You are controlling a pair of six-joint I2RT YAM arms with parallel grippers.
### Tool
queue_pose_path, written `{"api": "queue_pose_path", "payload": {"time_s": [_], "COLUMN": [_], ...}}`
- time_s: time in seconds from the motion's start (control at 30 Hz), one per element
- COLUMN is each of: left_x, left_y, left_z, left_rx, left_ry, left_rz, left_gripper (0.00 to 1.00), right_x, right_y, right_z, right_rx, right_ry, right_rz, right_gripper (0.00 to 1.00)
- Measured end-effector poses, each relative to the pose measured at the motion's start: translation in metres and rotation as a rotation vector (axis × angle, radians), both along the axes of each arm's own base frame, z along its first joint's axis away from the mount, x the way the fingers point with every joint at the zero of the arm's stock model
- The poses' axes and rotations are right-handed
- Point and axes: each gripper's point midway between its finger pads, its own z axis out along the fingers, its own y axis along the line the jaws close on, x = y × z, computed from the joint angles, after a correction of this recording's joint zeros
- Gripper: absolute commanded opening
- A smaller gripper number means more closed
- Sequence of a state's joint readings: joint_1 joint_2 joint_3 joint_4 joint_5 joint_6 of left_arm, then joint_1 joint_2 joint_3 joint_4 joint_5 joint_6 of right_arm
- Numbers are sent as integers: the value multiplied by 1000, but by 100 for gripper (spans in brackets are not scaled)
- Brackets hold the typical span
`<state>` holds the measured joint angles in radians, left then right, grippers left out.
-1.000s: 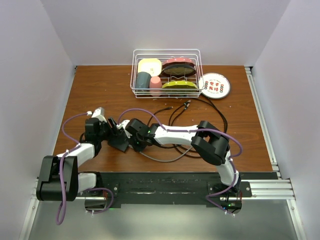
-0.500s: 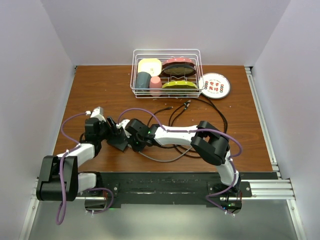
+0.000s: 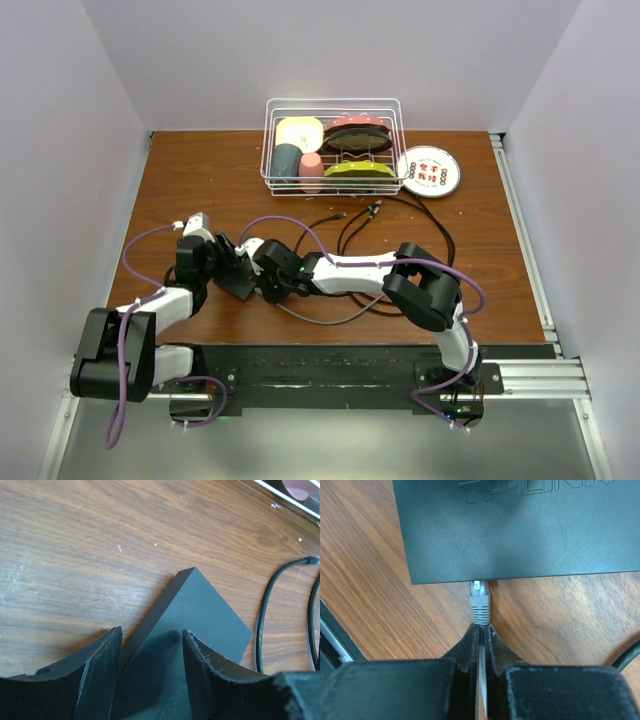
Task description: Insert the plug into the switch port
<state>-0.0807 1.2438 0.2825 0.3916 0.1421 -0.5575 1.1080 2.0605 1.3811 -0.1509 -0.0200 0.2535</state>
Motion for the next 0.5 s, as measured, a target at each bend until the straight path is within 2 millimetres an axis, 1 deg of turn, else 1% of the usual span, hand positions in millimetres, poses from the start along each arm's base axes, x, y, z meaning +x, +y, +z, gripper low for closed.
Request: {"api": "queue_pose_path", "payload": {"time_s": [0.2,0.3,0.4,0.5], "left_x": [2,2,1,-3], "left_y": [-2,-1,-1,0], "left_z": [1,1,1,0], "left_rx": [14,18,24,35], "left_ry": [-20,-21,-18,2], "left_rz": [12,19,24,31], "left_gripper": [54,59,67,73], "right_x": [1,1,1,1], "right_y": [0,0,0,-1], "right_z": [0,0,0,0], "right_rx": [5,6,7,16], "right_ry": [4,7,10,8], "right_rz": [-11,-13,-13,-13], "right_gripper": [0,0,1,11]}}
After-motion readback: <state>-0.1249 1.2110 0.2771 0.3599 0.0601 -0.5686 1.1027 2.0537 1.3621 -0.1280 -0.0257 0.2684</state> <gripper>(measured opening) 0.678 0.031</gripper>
